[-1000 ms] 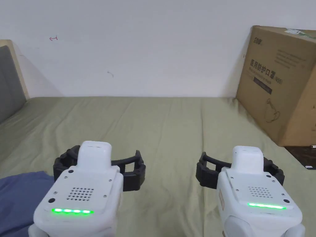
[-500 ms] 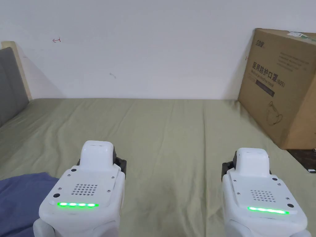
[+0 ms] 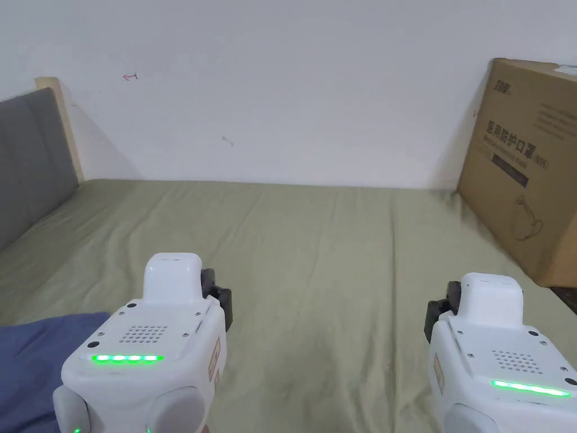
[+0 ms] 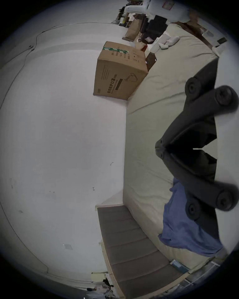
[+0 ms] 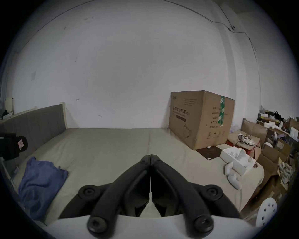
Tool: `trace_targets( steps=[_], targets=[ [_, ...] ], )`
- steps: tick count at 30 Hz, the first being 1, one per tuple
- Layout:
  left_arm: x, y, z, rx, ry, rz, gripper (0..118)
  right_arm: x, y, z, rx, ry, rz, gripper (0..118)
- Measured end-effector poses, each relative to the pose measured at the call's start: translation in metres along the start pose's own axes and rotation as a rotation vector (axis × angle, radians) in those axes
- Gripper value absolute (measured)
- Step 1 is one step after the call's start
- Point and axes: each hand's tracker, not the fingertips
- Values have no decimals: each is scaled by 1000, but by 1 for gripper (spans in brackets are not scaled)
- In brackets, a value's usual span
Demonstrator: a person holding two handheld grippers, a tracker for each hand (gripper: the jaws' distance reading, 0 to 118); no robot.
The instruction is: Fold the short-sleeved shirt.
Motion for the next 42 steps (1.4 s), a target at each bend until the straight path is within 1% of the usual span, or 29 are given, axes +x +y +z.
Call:
trace_targets(
  steps=[2,5,10,13,16,18,19,21,23,25,28,29,30,31,32,34,35,36,38,40,41,42],
  targets=[
    [-9,6,8,17,23,1,0,-14,5,-2,3,39,30,0],
    [-36,13,24,35,102,10,0,-44,8,-5,7,147,45,0],
    [-96,11,64,36,309,37,0,-111,10,-11,-23,370,56,0],
    [-132,5,84,22,388,72,0,-151,7,-9,-41,488,70,0],
    [-158,-1,98,7,439,100,0,-185,2,-6,-66,576,99,0],
    [-166,-5,102,-8,462,106,0,-201,-2,-5,-85,631,103,0],
    [-172,-8,101,-16,466,103,0,-207,-5,-2,-97,652,112,0],
    [-180,-14,92,-51,477,102,0,-218,-9,-1,-103,656,131,0],
    [-192,-24,76,-105,415,154,0,-223,-13,0,-115,661,154,0],
    [-199,-35,55,-145,385,236,0,-226,-18,-3,-132,663,162,0],
    [-213,-60,13,-288,348,281,0,-226,-26,-11,-170,650,175,0],
    [-219,-72,-2,-318,340,285,9,-226,-29,-15,-182,645,179,0],
    [-223,-82,-16,-354,338,291,9,-226,-32,-19,-193,636,183,0],
    [-226,-90,-29,-397,325,282,13,-224,-36,-24,-208,625,187,0],
    [-227,-95,-39,-433,333,281,35,-224,-39,-28,-227,619,189,0],
    [-228,-111,-62,-510,308,258,94,-223,-46,-37,-254,609,187,0],
    [-229,-118,-73,-526,320,254,112,-223,-49,-41,-269,602,191,0],
    [-230,-125,-84,-535,318,235,114,-223,-53,-44,-279,593,197,0],
    [-232,-136,-108,-628,320,214,113,-222,-58,-51,-301,575,210,0],
    [-232,-151,-130,-682,249,195,113,-221,-64,-57,-323,561,213,0],
    [-229,-156,-140,-721,228,181,111,-221,-66,-59,-334,555,212,0],
    [-229,-166,-150,-781,191,171,104,-222,-69,-62,-347,548,211,0]
  ],
)
